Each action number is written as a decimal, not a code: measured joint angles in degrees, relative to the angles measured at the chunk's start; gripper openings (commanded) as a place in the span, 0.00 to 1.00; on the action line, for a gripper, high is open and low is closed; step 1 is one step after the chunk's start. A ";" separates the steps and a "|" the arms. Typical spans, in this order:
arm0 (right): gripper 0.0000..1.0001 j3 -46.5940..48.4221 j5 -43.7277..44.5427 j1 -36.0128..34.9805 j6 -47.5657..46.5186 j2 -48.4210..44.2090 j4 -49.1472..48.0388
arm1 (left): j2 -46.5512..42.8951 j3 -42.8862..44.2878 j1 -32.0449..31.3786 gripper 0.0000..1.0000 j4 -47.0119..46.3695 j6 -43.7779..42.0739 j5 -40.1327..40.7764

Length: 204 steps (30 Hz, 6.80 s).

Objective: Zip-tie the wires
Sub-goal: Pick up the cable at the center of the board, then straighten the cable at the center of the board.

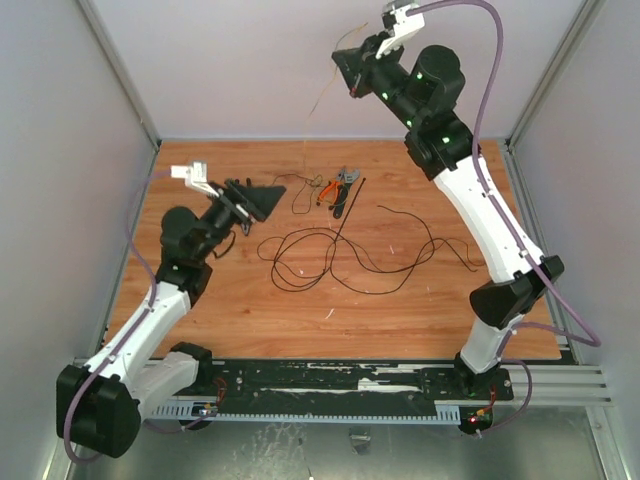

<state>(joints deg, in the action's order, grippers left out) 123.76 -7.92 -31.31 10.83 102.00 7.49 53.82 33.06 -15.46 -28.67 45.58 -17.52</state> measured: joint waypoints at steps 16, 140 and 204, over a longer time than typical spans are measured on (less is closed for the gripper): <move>0.00 -37.70 -20.44 0.00 -21.07 -25.99 -3.43 | 9.33 14.58 -0.31 0.98 -20.11 31.89 -9.49; 0.40 -18.49 -3.39 10.32 5.57 31.82 10.47 | 33.88 70.73 2.27 0.00 10.73 20.68 -12.26; 0.00 -63.78 22.71 31.54 3.10 -39.43 16.85 | -12.33 -0.70 5.86 0.00 12.76 11.15 -0.26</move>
<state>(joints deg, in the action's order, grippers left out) 59.99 14.79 0.23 13.93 62.57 24.34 41.50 32.36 -9.61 -15.90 56.73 -17.78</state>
